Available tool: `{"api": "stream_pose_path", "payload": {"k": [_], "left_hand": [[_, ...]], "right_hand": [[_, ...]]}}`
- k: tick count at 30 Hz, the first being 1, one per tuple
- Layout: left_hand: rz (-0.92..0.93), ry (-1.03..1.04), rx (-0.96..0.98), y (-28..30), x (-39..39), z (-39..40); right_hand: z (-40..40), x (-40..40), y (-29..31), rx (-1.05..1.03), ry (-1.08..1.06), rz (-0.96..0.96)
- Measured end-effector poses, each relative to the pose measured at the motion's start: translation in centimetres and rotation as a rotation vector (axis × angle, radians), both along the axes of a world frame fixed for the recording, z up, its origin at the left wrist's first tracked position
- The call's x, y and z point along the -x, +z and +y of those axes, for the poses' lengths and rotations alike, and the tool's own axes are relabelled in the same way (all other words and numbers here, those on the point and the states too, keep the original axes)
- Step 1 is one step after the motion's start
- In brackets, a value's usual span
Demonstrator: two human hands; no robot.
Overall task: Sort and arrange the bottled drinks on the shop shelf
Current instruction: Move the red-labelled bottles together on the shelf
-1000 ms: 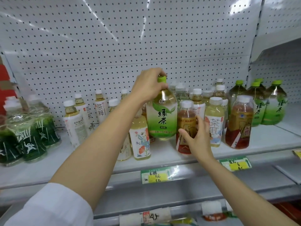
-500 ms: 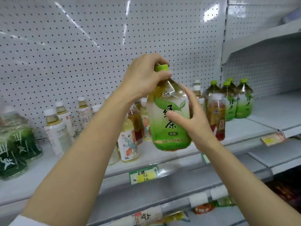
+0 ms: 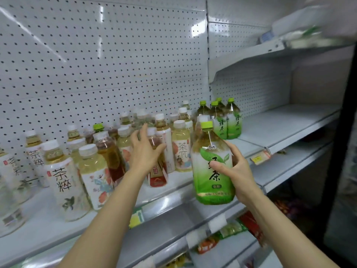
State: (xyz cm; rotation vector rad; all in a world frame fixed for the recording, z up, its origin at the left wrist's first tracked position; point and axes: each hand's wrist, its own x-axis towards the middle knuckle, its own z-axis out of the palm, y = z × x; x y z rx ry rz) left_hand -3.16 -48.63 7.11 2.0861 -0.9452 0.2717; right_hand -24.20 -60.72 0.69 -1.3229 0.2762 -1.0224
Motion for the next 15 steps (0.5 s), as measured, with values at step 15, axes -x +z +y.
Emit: {"api": "stream_pose_path", "payload": {"k": [15], "left_hand": [[-0.016, 0.282, 0.243, -3.2, -0.1, -3.3]], "right_hand": [[-26.4, -0.3, 1.6, 0.011, -0.040, 0.057]]}}
